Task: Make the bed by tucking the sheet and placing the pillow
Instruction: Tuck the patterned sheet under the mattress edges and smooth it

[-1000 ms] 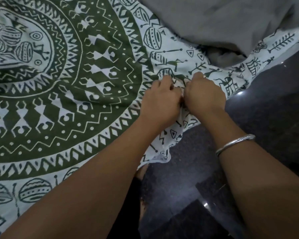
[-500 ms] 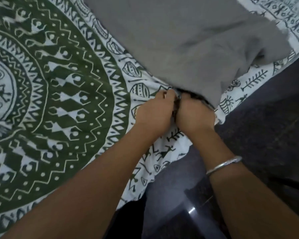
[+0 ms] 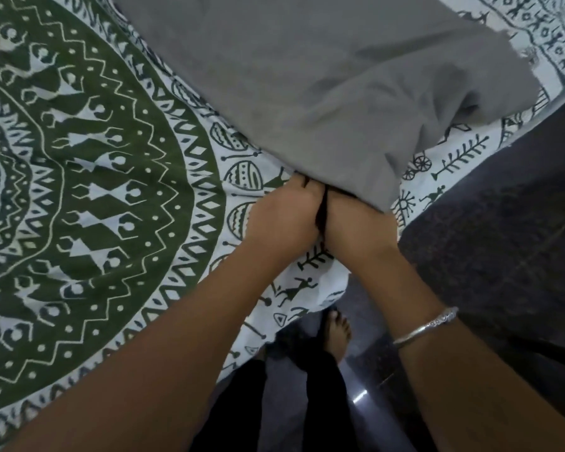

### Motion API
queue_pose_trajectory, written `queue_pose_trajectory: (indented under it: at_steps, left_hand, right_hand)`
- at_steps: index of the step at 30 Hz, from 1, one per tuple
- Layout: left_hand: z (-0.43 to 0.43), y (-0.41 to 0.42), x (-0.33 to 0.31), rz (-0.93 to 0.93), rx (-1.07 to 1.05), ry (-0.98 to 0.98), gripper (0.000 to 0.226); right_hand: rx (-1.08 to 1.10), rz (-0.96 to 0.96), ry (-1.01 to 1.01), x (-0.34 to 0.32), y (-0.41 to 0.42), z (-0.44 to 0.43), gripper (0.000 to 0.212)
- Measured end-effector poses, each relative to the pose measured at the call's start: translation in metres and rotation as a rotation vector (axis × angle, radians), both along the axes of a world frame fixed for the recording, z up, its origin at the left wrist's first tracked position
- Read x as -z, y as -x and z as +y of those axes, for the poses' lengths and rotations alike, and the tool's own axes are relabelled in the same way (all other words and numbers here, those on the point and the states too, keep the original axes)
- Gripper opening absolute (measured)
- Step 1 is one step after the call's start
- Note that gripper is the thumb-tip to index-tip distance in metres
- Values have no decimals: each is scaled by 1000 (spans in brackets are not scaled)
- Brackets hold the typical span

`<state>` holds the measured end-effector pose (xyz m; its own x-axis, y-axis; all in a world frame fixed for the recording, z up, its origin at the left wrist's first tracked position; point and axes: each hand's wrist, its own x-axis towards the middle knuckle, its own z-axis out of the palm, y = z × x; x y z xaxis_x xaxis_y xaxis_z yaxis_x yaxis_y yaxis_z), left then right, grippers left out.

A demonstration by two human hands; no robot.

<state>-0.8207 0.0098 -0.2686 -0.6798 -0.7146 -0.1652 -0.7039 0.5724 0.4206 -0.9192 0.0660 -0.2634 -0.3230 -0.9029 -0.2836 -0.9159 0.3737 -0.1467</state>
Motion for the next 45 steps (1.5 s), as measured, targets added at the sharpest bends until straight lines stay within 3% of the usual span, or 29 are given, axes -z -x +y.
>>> queue_pose_trajectory:
  at_steps: [2, 5, 7, 11, 16, 23, 33, 37, 42, 45]
  left_hand:
    - [3, -1, -13, 175, -21, 87, 22]
    - [8, 13, -35, 425, -54, 178, 11]
    - [7, 34, -52, 491, -74, 187, 19]
    - [-7, 94, -73, 530, -35, 118, 28]
    - [-30, 178, -74, 385, 1, 94, 30]
    - [-62, 278, -47, 129, 57, 10, 27]
    - [-128, 391, -12, 37, 76, -31, 38]
    - [-158, 429, 1, 24, 38, -54, 38]
    - [-166, 453, 7, -110, 44, -1, 24]
    - [-170, 467, 3, -118, 51, -3, 17]
  right_hand:
    - [-78, -162, -25, -10, 11, -1, 34]
    - [-152, -442, -46, -37, 36, -5, 11]
    - [-168, -543, -29, -57, 59, -8, 9]
    - [-2, -612, 166, -78, 114, -12, 16]
    - [219, -475, 329, -62, 190, -23, 10]
    - [200, -202, 250, -43, 278, -51, 17]
    - [284, 32, 170, -17, 394, -122, 33]
    - [350, 17, 117, -5, 425, -152, 50]
    - [273, 68, 33, 6, 441, -165, 20]
    - [228, 88, 64, 5, 450, -167, 16]
